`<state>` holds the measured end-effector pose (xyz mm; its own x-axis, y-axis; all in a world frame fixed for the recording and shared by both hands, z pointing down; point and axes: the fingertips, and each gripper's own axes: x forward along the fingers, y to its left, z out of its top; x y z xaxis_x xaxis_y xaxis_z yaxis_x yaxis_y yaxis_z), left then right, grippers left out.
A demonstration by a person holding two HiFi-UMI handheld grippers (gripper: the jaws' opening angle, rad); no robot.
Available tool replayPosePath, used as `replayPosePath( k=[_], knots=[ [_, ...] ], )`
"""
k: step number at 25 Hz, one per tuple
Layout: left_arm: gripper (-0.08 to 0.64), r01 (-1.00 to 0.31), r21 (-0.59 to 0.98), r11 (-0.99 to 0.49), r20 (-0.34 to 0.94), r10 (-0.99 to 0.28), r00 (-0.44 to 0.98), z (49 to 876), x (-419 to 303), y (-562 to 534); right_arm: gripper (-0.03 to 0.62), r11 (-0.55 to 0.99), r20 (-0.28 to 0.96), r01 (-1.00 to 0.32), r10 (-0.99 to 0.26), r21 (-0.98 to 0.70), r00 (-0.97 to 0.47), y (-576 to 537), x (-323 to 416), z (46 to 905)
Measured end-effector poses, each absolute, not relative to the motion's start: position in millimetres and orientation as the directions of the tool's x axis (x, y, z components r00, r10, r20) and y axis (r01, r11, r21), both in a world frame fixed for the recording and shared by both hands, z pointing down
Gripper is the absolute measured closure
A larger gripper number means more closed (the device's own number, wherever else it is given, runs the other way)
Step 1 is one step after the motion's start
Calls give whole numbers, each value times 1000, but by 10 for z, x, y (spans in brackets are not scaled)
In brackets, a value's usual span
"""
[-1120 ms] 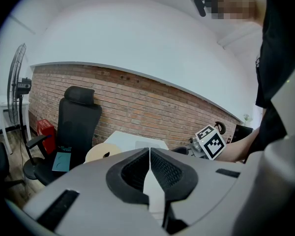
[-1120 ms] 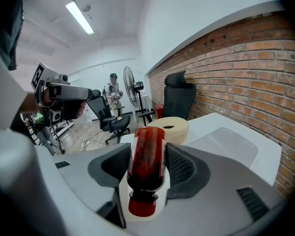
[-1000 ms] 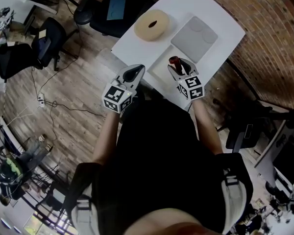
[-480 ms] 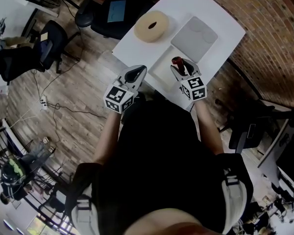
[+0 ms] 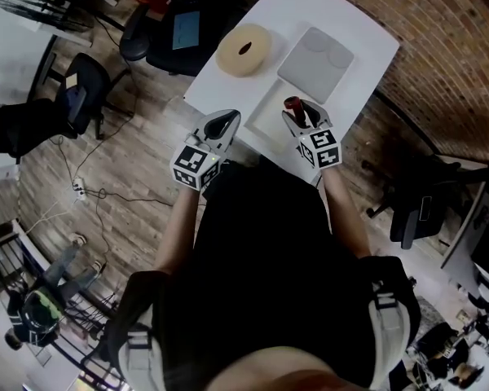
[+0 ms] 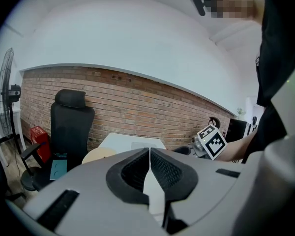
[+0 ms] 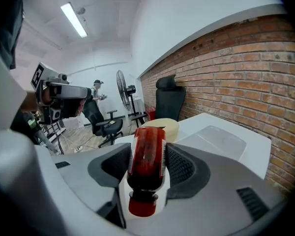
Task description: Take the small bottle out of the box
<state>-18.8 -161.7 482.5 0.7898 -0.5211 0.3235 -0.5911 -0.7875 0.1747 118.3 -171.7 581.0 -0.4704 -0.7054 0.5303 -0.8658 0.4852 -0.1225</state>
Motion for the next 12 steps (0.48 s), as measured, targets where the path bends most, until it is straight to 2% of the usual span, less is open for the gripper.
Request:
replayPosePath(
  k=[12],
  knots=[
    [535,-582,182,-793,317,-513,798,4820,49,-1518,373,473,546,-872,-702,-124,-458,-1635,1421,5918]
  ],
)
